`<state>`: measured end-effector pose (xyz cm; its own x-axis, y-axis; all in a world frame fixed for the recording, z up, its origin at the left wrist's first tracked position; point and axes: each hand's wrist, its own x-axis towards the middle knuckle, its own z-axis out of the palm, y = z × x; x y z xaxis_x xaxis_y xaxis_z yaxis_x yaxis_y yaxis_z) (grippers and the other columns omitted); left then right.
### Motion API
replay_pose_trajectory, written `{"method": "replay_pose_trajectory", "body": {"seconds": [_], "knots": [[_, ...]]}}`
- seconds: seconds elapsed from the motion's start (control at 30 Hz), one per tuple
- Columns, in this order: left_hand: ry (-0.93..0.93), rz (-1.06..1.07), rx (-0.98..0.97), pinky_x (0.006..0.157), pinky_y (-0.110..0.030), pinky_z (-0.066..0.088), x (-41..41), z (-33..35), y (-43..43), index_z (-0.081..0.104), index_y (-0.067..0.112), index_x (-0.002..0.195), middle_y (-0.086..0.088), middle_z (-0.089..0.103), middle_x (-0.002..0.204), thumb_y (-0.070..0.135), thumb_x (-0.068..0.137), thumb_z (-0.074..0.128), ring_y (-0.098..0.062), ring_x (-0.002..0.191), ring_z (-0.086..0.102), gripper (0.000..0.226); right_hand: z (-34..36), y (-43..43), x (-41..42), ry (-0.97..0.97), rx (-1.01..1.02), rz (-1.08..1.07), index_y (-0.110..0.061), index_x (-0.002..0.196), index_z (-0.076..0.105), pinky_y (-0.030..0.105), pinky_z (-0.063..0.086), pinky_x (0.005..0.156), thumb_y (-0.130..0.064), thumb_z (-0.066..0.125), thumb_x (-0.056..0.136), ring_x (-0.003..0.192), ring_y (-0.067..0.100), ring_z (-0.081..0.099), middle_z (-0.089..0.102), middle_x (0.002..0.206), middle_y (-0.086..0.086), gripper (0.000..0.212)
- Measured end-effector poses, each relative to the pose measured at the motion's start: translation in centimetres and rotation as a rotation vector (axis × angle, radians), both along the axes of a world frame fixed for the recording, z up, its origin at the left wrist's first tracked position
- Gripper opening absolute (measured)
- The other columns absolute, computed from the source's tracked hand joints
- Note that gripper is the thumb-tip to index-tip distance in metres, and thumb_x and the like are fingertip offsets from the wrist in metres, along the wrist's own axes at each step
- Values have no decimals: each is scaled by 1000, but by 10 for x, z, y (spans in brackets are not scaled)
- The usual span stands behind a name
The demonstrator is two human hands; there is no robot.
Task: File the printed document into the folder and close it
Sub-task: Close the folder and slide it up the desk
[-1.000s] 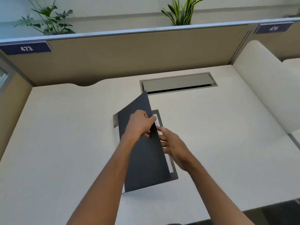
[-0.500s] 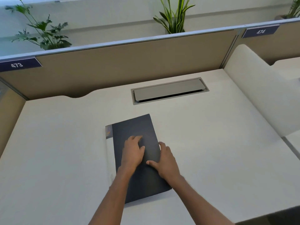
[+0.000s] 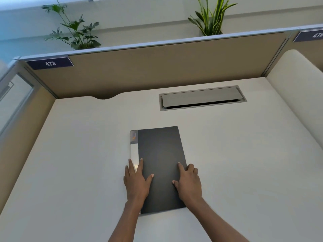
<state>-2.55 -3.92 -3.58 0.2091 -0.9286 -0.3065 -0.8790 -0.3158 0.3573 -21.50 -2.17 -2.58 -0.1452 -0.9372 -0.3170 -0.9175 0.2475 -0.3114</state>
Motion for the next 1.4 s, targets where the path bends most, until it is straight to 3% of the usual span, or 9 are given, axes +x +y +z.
{"method": "replay_pose_trajectory", "body": {"seconds": [0.17,0.4,0.53,0.67,0.93,1.03,1.1,1.3,1.4], "knots": [[33,-3,-8,126,-48,24,0,-2,2,19,32,164,-10,-4,173,51,96,61,-32,159,12,82,-4,3,6,21,1,10,-26,155,30,34,50,98,-44,62,96,125,26,44,40,135,9,69],[63,44,-24,120,-47,36,3,2,0,24,31,163,-9,6,173,37,94,70,-33,155,23,83,-8,3,11,75,17,32,-22,156,29,34,50,96,-39,61,98,125,28,44,39,139,12,69],[47,187,27,109,-48,45,1,7,-5,23,28,162,-19,30,162,33,89,77,-38,145,35,91,-9,1,14,118,49,55,-19,158,26,34,50,94,-38,60,99,126,29,44,39,141,14,70],[59,243,20,98,-48,50,-1,13,-13,30,19,159,-17,54,140,28,87,80,-37,132,47,87,-10,1,15,133,51,59,-18,158,26,34,50,93,-39,60,99,125,29,45,38,141,15,71],[323,489,2,107,-48,45,19,9,-28,41,6,152,-19,59,142,23,86,81,-41,133,53,79,-11,2,14,147,43,66,-18,158,25,34,50,95,-40,59,100,127,29,44,39,143,15,71],[487,513,-30,100,-52,54,28,8,-28,65,3,125,-18,71,124,20,85,82,-39,111,67,46,-11,3,14,149,51,72,-19,159,24,34,49,96,-40,58,100,128,29,43,37,144,14,71],[610,525,-60,93,-54,58,33,10,-27,70,7,111,-15,75,113,14,85,81,-36,98,72,29,-11,3,13,147,54,72,-20,159,23,34,48,96,-40,57,101,128,29,43,36,144,14,70],[789,447,-38,89,-52,61,40,6,-14,48,26,133,-5,65,123,21,89,78,-32,103,68,53,-9,3,8,98,30,49,-26,156,29,33,50,96,-44,61,97,126,27,44,38,140,10,69],[935,478,-7,66,-39,63,44,0,-9,48,35,128,-11,68,116,18,89,79,-32,92,70,53,-8,0,-2,-20,-20,-31,-31,149,42,36,49,98,-46,66,93,124,26,47,44,134,6,63]]}}
